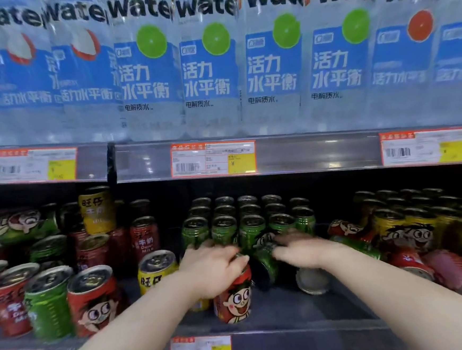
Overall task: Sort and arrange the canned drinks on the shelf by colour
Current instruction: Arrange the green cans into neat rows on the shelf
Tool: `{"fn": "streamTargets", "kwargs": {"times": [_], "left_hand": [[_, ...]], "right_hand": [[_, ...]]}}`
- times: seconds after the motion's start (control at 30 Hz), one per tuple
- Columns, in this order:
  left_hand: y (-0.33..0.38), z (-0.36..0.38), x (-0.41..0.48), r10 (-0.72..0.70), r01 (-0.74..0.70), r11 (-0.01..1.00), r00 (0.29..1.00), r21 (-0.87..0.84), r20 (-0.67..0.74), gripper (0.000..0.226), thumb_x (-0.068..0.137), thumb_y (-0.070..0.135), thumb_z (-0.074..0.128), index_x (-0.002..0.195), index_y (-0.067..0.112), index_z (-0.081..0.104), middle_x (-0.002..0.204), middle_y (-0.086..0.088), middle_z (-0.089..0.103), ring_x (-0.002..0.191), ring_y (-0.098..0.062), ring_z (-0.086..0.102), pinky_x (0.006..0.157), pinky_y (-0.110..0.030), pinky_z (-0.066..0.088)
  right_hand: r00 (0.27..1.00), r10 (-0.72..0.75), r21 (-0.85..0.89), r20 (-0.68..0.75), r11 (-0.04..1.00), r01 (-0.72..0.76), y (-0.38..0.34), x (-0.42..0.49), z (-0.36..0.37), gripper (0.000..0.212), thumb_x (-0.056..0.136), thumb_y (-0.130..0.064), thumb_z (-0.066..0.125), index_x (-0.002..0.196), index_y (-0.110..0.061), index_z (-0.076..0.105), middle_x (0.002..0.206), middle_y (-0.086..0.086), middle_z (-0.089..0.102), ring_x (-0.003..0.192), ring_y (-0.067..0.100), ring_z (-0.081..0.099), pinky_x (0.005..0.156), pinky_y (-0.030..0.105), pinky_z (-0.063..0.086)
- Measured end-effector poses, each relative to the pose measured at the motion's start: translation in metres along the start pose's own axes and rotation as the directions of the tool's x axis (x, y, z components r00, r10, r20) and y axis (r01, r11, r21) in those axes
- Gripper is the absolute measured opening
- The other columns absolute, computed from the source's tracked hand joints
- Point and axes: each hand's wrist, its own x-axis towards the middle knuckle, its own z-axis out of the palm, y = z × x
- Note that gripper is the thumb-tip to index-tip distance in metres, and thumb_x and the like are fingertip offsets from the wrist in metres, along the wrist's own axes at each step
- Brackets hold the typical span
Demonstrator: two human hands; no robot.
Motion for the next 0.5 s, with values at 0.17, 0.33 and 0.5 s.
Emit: {"fn": "streamTargets", "kwargs": {"times": [0.17,0.33,0.5], "left_hand": [[0.003,-0.001,-0.003,-0.006,0.006,1.0,1.0,-0.003,-0.023,0.045,0.096,0.051,0.023,0.133,0.036,0.044,0.143,0.003,0.044,0.135,-0.022,0.03,0.109,-0.042,0.025],[0.004,-0.003,-0.003,-0.014,0.014,1.0,1.0,-0.001,-0.006,0.045,0.096,0.051,0.023,0.135,0.037,0.042,0.144,0.002,0.043,0.135,-0.021,0.029,0.11,-0.04,0.023],[0.004,-0.004,-0.002,-0.009,0.009,1.0,1.0,0.0,-0.001,0.045,0.096,0.05,0.023,0.135,0.037,0.041,0.144,0.001,0.043,0.135,-0.021,0.028,0.111,-0.04,0.022]], "right_hand": [[0.995,0.045,-0.041,-0.089,0.998,-0.048,0.002,0.008,0.019,0.076,0.079,-0.074,0.042,0.138,-0.028,0.033,0.149,0.006,0.034,0.134,0.024,0.036,0.105,0.034,0.034],[0.994,-0.053,0.17,-0.096,0.983,0.069,0.015,-0.004,0.015,0.087,0.071,-0.055,0.07,0.141,-0.027,0.028,0.147,0.002,0.032,0.136,0.021,0.032,0.108,0.029,0.028],[0.943,-0.126,0.142,-0.309,0.974,0.177,0.016,-0.002,0.02,0.073,0.074,-0.035,0.075,0.137,-0.026,0.041,0.136,0.001,0.032,0.129,0.021,0.038,0.107,0.023,0.031]]}}
